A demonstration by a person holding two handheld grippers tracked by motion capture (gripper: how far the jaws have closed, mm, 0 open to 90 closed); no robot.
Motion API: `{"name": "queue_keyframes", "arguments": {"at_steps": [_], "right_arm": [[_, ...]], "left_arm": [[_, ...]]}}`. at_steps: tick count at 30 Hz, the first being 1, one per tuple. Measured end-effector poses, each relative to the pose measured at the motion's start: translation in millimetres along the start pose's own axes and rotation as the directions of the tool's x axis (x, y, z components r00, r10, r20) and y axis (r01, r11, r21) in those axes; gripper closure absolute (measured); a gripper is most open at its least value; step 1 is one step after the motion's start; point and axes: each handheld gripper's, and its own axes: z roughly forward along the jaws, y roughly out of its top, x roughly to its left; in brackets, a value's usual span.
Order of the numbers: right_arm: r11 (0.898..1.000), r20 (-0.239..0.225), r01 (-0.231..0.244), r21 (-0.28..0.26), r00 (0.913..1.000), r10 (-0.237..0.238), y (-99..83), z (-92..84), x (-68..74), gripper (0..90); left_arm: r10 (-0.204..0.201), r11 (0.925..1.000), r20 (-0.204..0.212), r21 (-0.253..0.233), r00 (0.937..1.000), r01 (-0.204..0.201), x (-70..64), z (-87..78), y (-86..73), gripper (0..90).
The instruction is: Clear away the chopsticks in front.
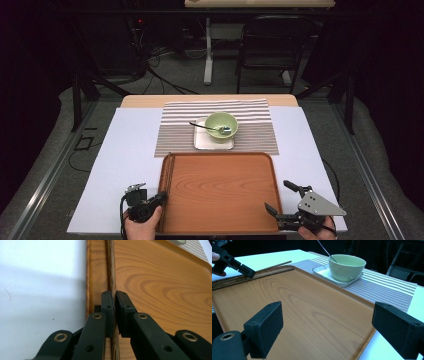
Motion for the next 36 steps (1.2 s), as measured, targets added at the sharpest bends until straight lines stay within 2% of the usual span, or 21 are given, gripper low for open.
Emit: {"name": "queue_keyframes", "arguments": {"at_steps": [17,20,24,27,31,33,36], "right_arm": [[1.000,-0.001,0.001,0.001,1.0000,-0.001,0.0,-0.2,-0.1,9.9],[1.000,-0.001,0.001,0.001,1.0000,-0.001,0.0,-0.2,-0.1,9.9],[1.000,0.000,0.001,0.000,1.0000,-0.001,0.0,-0.1,0.0,9.9],[1.000,0.000,0.001,0.001,1.0000,-0.001,-0.1,-0.1,0.0,9.9],[1.000,0.000,0.002,0.001,1.0000,-0.002,0.1,0.0,0.1,9.9],[1.000,-0.001,0.006,0.001,1.0000,-0.006,0.1,0.3,0.0,9.9],[1.000,-0.001,0.004,0.000,1.0000,-0.004,0.3,0.1,0.3,9.9]], "left_arm": [[0.017,0.9994,-0.005,-0.032,0.9998,-0.017,-1.2,-5.2,3.0,80.5],[0.021,0.9991,0.003,-0.038,0.9998,-0.021,-2.1,-6.6,3.3,77.3],[0.025,0.9980,0.030,-0.058,0.9993,-0.023,-3.5,-9.5,4.7,66.8],[0.043,0.9970,0.043,-0.067,0.9981,-0.040,-6.0,-12.1,6.9,59.1],[0.081,0.9960,0.085,-0.045,0.9931,-0.077,-9.7,-13.3,10.8,51.0],[0.131,0.9903,0.087,-0.058,0.9876,-0.126,-12.3,-13.3,11.7,48.2],[0.156,0.9864,0.102,-0.069,0.9825,-0.149,-13.5,-14.6,14.7,46.8]]}}
